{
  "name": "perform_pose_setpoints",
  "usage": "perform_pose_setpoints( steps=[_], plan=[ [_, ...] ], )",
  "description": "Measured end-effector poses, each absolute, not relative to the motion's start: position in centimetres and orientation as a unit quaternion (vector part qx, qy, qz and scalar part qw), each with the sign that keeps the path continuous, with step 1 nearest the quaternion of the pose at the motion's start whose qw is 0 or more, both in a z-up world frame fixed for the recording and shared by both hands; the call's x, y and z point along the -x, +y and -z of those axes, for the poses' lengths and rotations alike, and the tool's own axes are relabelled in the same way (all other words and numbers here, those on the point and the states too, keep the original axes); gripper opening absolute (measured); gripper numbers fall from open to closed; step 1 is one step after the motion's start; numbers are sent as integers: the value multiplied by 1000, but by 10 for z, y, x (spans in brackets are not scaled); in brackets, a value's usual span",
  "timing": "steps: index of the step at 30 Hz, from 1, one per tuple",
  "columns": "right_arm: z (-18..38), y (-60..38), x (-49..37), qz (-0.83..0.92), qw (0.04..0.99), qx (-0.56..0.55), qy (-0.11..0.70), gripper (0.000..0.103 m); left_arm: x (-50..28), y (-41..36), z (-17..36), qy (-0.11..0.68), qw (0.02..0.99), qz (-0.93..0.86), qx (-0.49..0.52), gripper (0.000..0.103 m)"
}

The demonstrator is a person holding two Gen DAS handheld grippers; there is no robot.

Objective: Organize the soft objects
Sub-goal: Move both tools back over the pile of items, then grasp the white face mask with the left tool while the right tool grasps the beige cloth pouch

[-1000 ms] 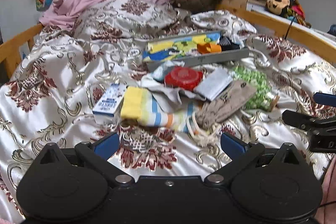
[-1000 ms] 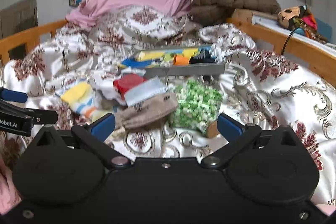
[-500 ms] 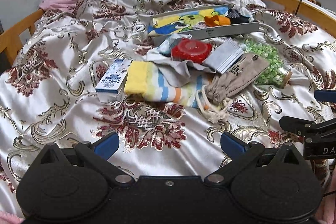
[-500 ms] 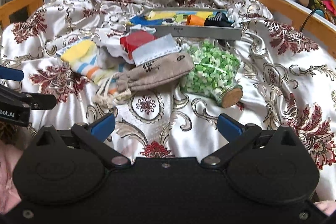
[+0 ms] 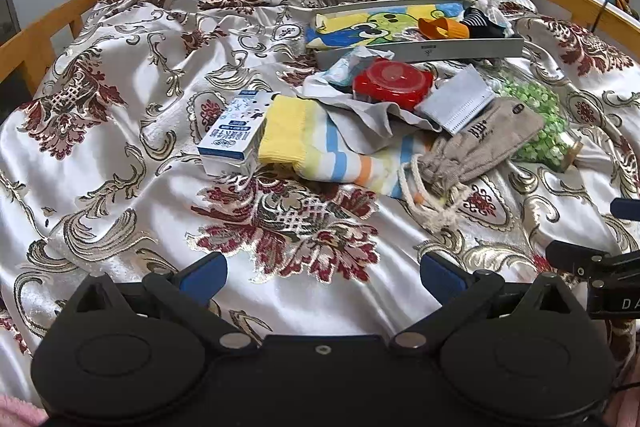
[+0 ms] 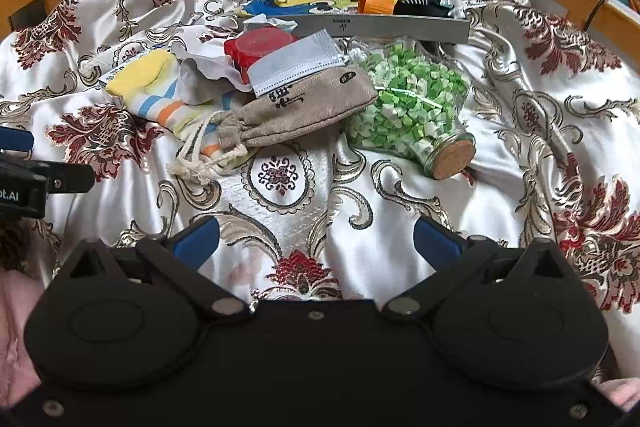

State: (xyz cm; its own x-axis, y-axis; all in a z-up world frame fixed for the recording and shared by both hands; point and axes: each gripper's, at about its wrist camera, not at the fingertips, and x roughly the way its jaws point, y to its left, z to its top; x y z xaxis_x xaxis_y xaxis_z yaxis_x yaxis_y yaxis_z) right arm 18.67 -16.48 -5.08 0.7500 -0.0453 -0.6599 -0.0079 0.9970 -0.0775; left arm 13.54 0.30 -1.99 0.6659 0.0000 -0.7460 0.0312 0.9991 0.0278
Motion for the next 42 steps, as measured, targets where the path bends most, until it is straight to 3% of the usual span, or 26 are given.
perform_pose_setpoints(
  steps=[28,42],
  plan=[
    [45,-207,-237,22,942,-59,328,102,-185,-10,7,339,939,21,-52,102],
    [43,-194,-256,-4,964,9,266,102,-237,-23,1,292,949,115,-21,102]
  ],
)
